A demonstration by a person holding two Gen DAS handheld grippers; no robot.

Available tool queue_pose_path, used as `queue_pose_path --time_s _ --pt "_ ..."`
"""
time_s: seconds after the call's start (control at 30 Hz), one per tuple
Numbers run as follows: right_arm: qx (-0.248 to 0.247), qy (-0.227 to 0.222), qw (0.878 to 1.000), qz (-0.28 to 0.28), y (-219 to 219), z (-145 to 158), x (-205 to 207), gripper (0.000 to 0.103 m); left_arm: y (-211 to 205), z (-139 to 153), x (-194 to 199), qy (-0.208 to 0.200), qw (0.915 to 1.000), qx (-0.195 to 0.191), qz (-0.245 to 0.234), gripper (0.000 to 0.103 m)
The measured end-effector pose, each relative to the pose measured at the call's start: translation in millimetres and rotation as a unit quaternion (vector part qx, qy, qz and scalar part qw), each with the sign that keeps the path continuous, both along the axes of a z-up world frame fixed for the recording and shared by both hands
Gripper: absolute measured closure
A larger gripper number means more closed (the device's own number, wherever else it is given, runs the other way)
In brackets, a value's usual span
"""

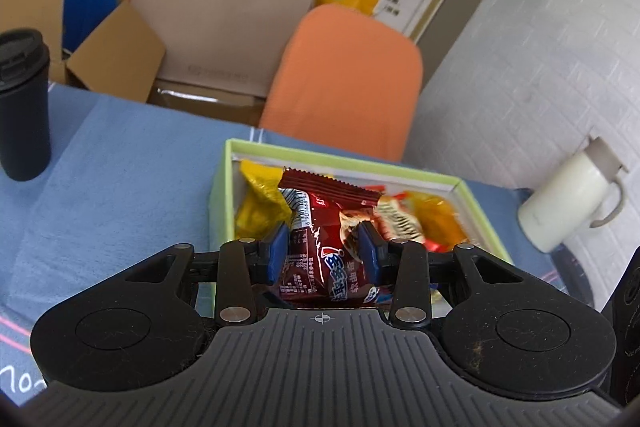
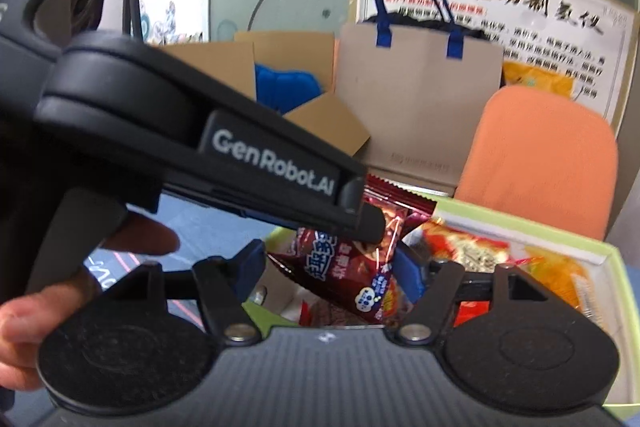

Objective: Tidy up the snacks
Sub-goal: 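Lower the red cookie bag into the green box and release it, then grasp the clear round cookie pack with the left tool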

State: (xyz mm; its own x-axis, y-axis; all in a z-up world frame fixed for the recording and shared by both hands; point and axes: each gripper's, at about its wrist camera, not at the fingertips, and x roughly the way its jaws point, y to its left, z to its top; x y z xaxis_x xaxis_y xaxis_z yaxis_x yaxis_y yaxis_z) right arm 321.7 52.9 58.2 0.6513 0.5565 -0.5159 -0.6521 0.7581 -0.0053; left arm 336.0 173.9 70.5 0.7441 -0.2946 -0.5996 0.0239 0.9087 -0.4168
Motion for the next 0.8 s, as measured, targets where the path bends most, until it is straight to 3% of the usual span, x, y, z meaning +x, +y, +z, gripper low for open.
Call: queue_pose_path --time_s 0.07,0.13,0.2,0.3,0.4,0.5,0.63,0.8 --pt "0.005 0.011 1.000 0.000 -1 -5 1 0.030 2 -7 2 -0.002 1.0000 0.000 -0.001 0.084" --pt "0.008 0.013 1.000 0.000 -3 -7 0 0.025 0 -10 1 -0.008 1.0000 0.002 0.000 0.060" --pt "0.009 0.000 1.000 -0.007 -7 -2 -6 0.017 1 -9 -5 -0.017 0.9998 0.004 0.005 0.048" --pt "0.028 -0.034 0.999 -0.020 -21 16 -23 0.010 8 4 -21 -0.047 0.9988 -0.004 0.009 0.046" --pt "0.050 -0.057 0.997 -0.023 -40 33 -52 0.010 18 22 -48 -0.079 0.9966 -0.013 0.018 0.039" --pt "0.056 -0.062 0.996 -0.021 -55 30 -89 0.010 25 27 -84 -0.102 0.9944 -0.019 0.022 0.032" --pt "0.028 -0.010 1.000 0.000 -54 -5 -122 0.010 20 7 -123 -0.081 0.9961 -0.035 0.007 0.033" --pt "-0.037 0.030 0.998 0.030 -28 -47 -137 0.010 8 -40 -136 0.012 0.9963 -0.079 -0.031 0.050"
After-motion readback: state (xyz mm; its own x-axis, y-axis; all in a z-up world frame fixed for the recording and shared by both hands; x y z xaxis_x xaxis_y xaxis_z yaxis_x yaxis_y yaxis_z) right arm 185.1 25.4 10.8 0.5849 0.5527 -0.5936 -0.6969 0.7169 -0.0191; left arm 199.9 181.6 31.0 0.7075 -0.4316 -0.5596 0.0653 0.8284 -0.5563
